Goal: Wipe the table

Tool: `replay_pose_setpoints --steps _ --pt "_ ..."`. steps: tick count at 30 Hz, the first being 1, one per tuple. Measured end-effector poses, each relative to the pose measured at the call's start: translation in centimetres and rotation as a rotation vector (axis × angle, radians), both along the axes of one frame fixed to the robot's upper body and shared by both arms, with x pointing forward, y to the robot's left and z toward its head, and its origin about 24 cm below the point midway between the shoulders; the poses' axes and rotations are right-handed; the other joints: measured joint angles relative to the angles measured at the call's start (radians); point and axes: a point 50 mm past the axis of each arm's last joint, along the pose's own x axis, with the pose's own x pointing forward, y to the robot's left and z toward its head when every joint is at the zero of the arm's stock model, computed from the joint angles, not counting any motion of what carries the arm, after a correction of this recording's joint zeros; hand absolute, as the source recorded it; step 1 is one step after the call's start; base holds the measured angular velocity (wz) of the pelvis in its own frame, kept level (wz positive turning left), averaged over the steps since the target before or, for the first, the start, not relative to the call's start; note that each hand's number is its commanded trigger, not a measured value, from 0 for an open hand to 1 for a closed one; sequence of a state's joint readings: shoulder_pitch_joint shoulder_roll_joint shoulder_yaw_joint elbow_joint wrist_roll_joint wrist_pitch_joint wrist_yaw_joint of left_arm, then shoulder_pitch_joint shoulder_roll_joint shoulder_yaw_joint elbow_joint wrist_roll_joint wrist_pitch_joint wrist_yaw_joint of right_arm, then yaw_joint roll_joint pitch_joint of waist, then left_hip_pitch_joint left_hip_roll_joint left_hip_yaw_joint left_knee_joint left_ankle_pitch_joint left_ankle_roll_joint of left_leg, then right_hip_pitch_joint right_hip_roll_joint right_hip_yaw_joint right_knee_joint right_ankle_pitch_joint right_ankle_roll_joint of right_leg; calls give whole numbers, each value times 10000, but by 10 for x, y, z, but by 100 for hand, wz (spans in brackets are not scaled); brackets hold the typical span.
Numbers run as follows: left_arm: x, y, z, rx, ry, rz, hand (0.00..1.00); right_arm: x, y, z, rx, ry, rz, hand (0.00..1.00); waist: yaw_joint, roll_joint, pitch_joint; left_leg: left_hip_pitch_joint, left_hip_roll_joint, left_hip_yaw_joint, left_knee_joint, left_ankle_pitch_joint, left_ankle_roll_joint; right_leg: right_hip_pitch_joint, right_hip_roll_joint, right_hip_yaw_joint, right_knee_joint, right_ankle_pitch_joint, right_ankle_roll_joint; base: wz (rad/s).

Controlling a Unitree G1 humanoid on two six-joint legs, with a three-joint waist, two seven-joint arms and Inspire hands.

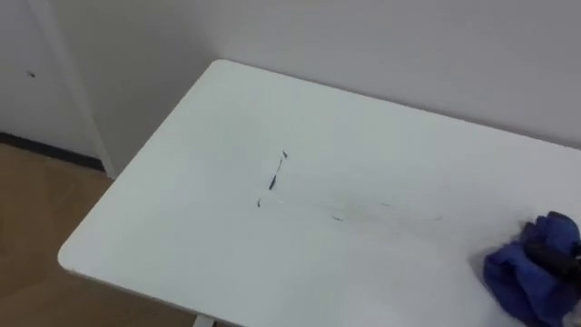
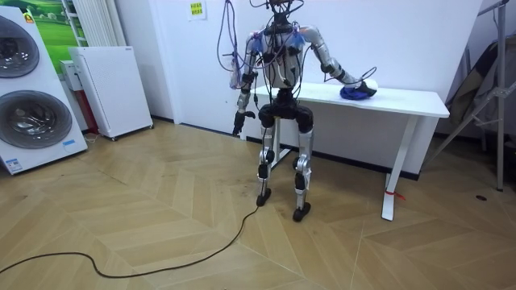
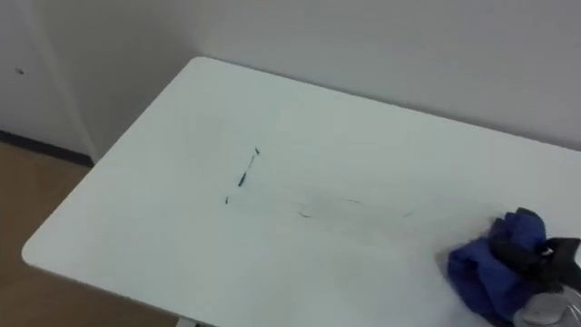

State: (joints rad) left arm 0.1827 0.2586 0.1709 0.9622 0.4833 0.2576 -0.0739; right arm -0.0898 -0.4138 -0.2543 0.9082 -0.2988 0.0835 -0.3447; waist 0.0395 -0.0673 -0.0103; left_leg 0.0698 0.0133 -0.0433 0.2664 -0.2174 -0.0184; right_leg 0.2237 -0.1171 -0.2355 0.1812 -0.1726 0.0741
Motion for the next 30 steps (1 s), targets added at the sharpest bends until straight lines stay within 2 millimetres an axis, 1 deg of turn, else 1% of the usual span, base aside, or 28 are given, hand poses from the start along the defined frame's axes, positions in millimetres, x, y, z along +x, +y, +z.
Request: replay_pose_setpoints --steps 1,2,3,4,5,6,7,8,10,11,12,13,14,15,16,17,18,20,21,22,23,24,25,26,27,28,29,30 --pt "4 -2 0 -21 -40 -98 0 5 6 0 -142 61 220 100 165 100 -5 15 1 3 25 -51 4 -18 13 61 -1 -6 10 -67" --pt "5 -3 -1 -40 -13 -195 0 9 10 1 -264 85 421 100 304 152 4 58 0 4 29 -64 6 -31 26 113 -1 -8 13 -83" --pt "6 -6 -2 -70 86 -356 0 19 21 1 -393 56 830 100 484 198 3 94 -1 1 30 -72 -5 -115 56 112 -9 -16 25 -82" --pt "6 -11 -4 -121 234 -484 0 32 35 2 -423 28 1303 100 569 253 24 79 6 -23 71 -121 -74 -221 113 149 -17 -22 34 -70" --pt "5 -13 -5 -170 357 -613 0 38 44 3 -498 48 1658 100 562 278 12 29 1 -140 105 -127 -83 -276 153 186 -28 -17 23 -42" --pt "7 -19 -8 -257 538 -884 0 50 68 3 -487 71 2518 100 585 295 7 -89 -30 -430 180 -119 -95 -405 243 207 -44 3 -17 -26" --pt "9 -24 -9 -360 589 -944 0 63 90 9 -708 73 3683 100 742 309 -1 -223 -10 -582 258 -103 -119 -569 351 247 -64 -32 -25 -24" --pt "10 -27 -10 -424 583 -939 0 69 104 12 -734 54 4345 100 863 315 -5 -277 -8 -659 263 -90 -134 -663 383 247 -47 -14 -60 -23" --pt "12 -37 -13 -639 697 -1091 0 90 167 30 -1130 -320 7090 100 1285 282 4 -434 14 -880 238 2 -212 -875 501 339 85 -22 -178 5" --pt "13 -40 -13 -672 730 -1166 0 94 182 35 -1282 -382 7776 100 1438 273 11 -438 9 -936 219 27 -220 -872 514 328 75 -23 -195 27" --pt "15 -43 -13 -761 749 -1210 0 104 206 44 -1639 -464 8853 100 1647 249 34 -438 -5 -1048 195 69 -193 -830 534 310 48 -22 -251 44" --pt "16 -44 -13 -807 732 -1198 0 113 221 53 -1838 -599 9434 100 1874 188 75 -447 -101 -1258 192 101 -174 -806 531 341 38 -89 -331 54" --pt "17 -43 -12 -791 686 -1201 0 116 225 57 -1830 -699 9543 100 1986 150 84 -465 -123 -1262 187 117 -164 -787 526 386 38 -132 -343 67" --pt "14 -43 -12 -778 699 -1125 0 123 229 64 -1863 -847 9701 100 2169 102 105 -531 -189 -1342 193 146 -148 -737 501 401 21 -190 -338 69" --pt "8 -42 -12 -801 812 -980 0 126 229 68 -1914 -935 9710 100 2141 66 118 -588 -283 -1433 193 182 -120 -630 443 346 -25 -241 -296 65" --pt "4 -42 -12 -792 892 -936 0 126 227 67 -1916 -909 9653 100 2143 55 110 -593 -315 -1431 185 190 -106 -572 418 333 -77 -252 -276 54" --pt "-3 -42 -12 -765 986 -887 0 125 221 64 -1889 -767 9474 100 2142 36 117 -590 -378 -1427 192 191 -92 -495 369 331 -149 -283 -226 31" --pt "-7 -41 -12 -774 993 -851 0 117 205 53 -1715 -461 9038 100 2109 44 130 -584 -427 -1432 210 210 -60 -471 314 309 -102 -287 -218 23" --pt "-9 -39 -11 -760 929 -727 0 106 191 39 -1715 -86 8673 100 1979 39 131 -569 -448 -1414 189 213 -51 -410 292 277 -105 -284 -218 35" --pt "-13 -36 -11 -730 853 -514 0 91 173 27 -1269 -199 8027 100 1664 25 140 -530 -471 -1266 169 231 -11 -271 257 294 -122 -284 -218 42" --pt "-15 -34 -10 -702 831 -403 0 86 164 24 -1168 -375 7673 100 1478 42 140 -509 -471 -1158 165 237 3 -219 245 320 -105 -284 -218 43" --pt "-19 -30 -9 -613 815 -310 0 71 145 17 -1074 -403 6950 100 1127 54 141 -455 -451 -857 154 239 58 -118 211 319 -99 -286 -215 17" --pt "-21 -24 -7 -504 786 -335 0 61 124 13 -1127 -512 6199 100 943 54 136 -390 -427 -636 124 221 89 -88 186 314 -94 -300 -191 0" --pt "-21 -21 -6 -446 744 -342 0 57 114 12 -1189 -523 5830 100 863 51 135 -347 -427 -590 86 214 100 -84 174 316 -102 -306 -182 -22" --pt "-21 -16 -4 -320 658 -365 0 48 90 11 -1316 -421 4988 100 675 53 136 -315 -422 -476 63 195 130 -88 150 299 -89 -307 -179 -30" --pt "-19 -12 -3 -211 553 -356 0 36 66 10 -1490 -207 4116 100 548 72 126 -248 -400 -223 91 150 191 -101 114 339 0 -321 -157 -27" --pt "-19 -10 -2 -184 540 -384 0 31 55 9 -1560 -82 3735 100 462 96 111 -207 -391 -116 104 124 221 -126 91 344 106 -335 -133 -22" --pt "-17 -8 -2 -158 520 -430 0 18 36 9 -1743 215 3035 100 339 148 90 -195 -387 -73 233 47 268 -179 54 344 333 -355 -100 -19"
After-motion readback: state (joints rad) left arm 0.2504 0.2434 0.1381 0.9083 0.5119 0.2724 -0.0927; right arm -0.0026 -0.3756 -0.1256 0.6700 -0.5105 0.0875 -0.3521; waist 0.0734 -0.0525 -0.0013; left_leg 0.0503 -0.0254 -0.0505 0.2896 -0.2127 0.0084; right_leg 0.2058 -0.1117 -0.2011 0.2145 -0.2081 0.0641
